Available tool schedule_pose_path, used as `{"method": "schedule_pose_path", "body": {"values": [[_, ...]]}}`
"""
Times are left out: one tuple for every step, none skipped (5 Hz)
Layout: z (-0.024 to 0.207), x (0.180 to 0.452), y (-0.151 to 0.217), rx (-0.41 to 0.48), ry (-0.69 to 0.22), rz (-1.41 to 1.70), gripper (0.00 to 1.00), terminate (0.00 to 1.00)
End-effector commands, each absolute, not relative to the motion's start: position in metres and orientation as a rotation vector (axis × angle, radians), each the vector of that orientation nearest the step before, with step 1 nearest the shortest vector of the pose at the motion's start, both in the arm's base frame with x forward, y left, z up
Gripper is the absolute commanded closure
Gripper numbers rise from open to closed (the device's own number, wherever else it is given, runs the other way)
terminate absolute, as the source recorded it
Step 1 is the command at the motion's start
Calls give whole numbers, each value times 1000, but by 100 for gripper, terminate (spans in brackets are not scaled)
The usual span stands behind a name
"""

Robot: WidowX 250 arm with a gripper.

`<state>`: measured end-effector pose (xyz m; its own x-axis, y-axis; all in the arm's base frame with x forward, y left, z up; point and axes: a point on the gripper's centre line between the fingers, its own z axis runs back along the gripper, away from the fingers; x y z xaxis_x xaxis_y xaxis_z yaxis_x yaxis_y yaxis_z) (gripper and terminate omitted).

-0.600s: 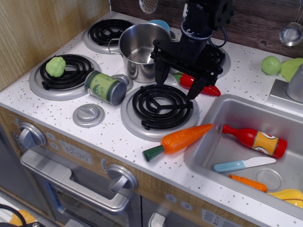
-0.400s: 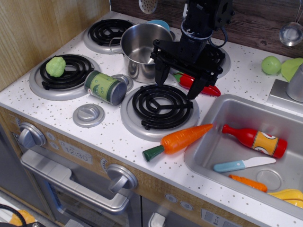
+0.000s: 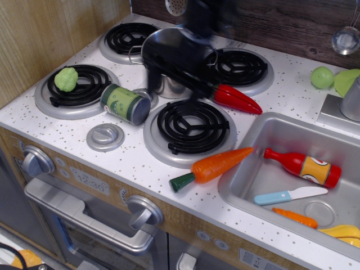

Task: Put broccoli in pot or pan

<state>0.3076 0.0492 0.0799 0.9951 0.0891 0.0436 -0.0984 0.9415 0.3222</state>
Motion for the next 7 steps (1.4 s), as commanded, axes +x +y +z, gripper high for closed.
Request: {"method": "schedule_pose_path", "body": {"values": [[100,291,114,390,-95,24,0,0],[98,287,163,434,-138,-58,0,0],[92,293,208,443,-180,-123,0,0],[79,299,230,444,-228,-115,0,0],[65,305,237,394,-269,-126,0,0],[55,312,236,403,-302,-143,0,0],[50,316,241,373,-300,-168,0,0]]}}
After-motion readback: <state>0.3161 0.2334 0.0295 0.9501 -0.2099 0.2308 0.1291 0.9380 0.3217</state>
